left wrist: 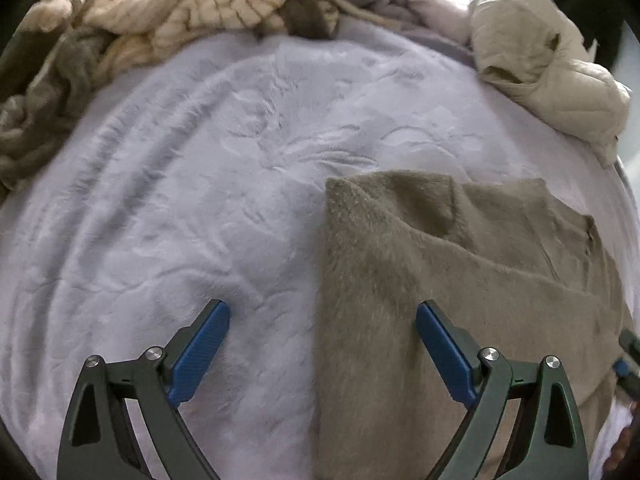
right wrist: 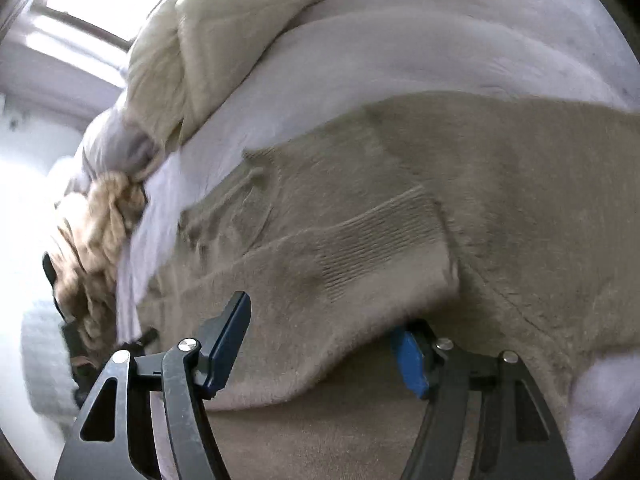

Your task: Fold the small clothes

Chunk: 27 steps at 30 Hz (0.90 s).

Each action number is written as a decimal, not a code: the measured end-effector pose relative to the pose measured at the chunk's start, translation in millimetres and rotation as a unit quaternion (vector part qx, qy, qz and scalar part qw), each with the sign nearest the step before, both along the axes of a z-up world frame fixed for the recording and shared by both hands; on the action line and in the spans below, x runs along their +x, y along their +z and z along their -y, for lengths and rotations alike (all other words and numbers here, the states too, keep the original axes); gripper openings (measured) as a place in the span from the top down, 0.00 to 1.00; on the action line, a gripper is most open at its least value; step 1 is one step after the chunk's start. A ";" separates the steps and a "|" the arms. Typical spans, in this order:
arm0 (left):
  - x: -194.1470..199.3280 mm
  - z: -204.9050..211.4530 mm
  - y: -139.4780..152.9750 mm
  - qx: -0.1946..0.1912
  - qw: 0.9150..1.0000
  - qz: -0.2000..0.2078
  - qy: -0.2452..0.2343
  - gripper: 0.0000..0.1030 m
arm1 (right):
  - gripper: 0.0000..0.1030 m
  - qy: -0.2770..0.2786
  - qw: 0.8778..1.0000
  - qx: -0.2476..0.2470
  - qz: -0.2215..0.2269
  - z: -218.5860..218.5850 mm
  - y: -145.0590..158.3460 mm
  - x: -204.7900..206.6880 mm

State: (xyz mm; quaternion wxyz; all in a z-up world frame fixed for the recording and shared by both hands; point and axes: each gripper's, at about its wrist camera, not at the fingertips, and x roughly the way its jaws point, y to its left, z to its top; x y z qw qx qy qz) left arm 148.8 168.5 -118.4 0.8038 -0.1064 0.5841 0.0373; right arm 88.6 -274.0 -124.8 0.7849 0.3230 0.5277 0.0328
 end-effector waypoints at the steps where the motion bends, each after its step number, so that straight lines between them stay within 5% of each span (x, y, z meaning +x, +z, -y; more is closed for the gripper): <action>1: 4.3 2.0 -3.2 -0.002 1.000 -0.005 0.002 0.08 | 0.30 -0.006 1.000 0.004 -0.002 1.0 -1.5 1.4; 2: 7.1 4.2 -4.3 0.000 1.000 -0.007 0.002 0.14 | 0.33 -0.015 1.000 0.004 -0.009 2.5 -4.5 3.3; 3: 9.2 7.8 -4.6 0.002 1.000 -0.007 -0.001 0.25 | 0.48 -0.022 1.000 0.005 -0.015 3.9 -6.6 4.9; 4: 12.1 13.9 -4.2 -0.008 1.000 -0.008 -0.016 0.54 | 0.86 -0.024 0.999 0.006 -0.021 4.2 -7.5 6.2; 5: 14.3 18.7 -2.9 -0.015 0.999 -0.009 -0.026 0.76 | 0.92 -0.020 0.999 0.004 -0.026 2.2 -7.0 8.8; 8: 18.2 24.8 9.6 0.001 0.999 0.004 -0.032 0.91 | 0.93 0.020 1.000 -0.003 0.017 -7.6 14.3 18.4; 12: 19.8 8.1 18.4 -0.023 0.999 0.026 -0.010 0.91 | 0.93 0.052 0.996 -0.019 0.073 -2.7 38.0 27.5; 17: 13.8 3.3 5.1 -0.027 0.999 0.023 -0.001 0.89 | 0.89 0.040 0.998 -0.038 -0.016 12.7 -19.8 30.3; 18: 12.3 1.8 5.9 -0.033 0.999 0.023 0.001 0.83 | 0.85 0.032 0.999 -0.025 -0.017 16.9 -24.3 26.1; 20: 6.6 -3.4 12.3 -0.030 0.999 0.018 0.012 0.25 | 0.68 0.012 1.000 0.000 -0.010 24.3 -21.9 13.3; 21: 0.9 -5.3 19.8 -0.017 0.999 0.032 0.017 0.15 | 0.51 0.011 1.000 0.007 -0.009 24.9 -19.1 8.2; 22: -4.3 -11.0 24.9 -0.008 0.999 0.045 0.016 0.14 | 0.42 0.011 1.000 0.010 -0.009 24.4 -15.8 4.1; 27: -25.9 -17.8 25.7 -0.005 1.000 0.010 -0.017 0.14 | 0.42 0.021 0.999 0.044 -0.017 12.2 -8.9 -14.5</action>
